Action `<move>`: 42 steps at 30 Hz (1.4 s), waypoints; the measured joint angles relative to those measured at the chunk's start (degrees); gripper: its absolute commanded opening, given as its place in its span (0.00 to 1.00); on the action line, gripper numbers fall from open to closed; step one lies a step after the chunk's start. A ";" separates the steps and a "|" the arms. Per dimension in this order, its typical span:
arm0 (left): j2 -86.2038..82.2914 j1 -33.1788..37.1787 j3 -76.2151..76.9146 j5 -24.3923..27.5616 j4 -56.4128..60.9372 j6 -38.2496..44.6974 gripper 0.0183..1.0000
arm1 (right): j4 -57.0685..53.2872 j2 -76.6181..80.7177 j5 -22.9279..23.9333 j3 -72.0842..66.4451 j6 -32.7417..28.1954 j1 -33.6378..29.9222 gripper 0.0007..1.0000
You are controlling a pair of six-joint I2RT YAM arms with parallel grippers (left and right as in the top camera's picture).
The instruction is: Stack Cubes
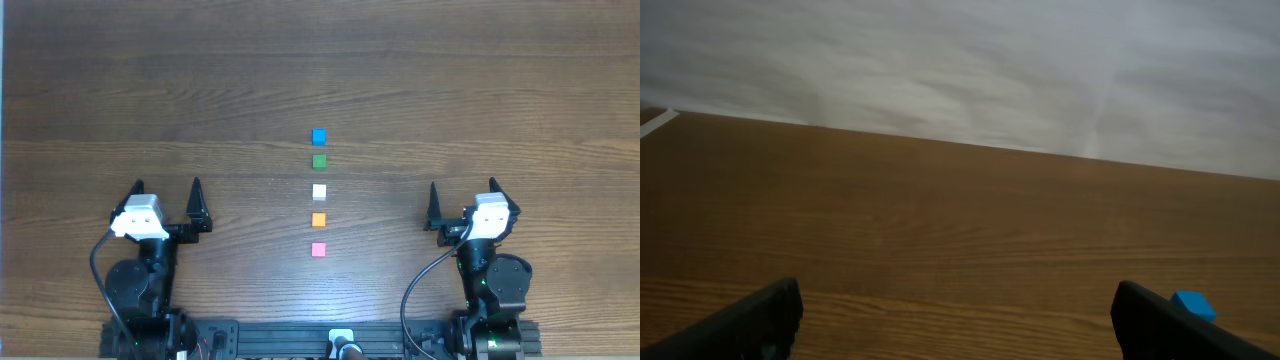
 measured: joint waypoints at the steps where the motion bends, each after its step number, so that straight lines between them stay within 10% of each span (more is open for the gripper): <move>1: 0.00 0.00 0.00 -0.13 0.00 0.02 1.00 | -0.02 -0.02 0.00 0.00 -0.02 0.00 0.99; 15: 0.00 0.00 0.00 -3.17 -0.02 -0.04 1.00 | -0.02 -0.02 0.00 0.00 -0.02 0.00 0.99; 28: 1.05 -0.70 11.32 5.01 -16.48 -5.16 1.00 | -0.07 -0.04 0.00 0.00 0.00 0.00 0.99; 42: 38.49 -26.58 49.88 0.83 -37.64 -10.32 1.00 | 0.00 -0.09 0.02 0.00 0.02 0.15 0.99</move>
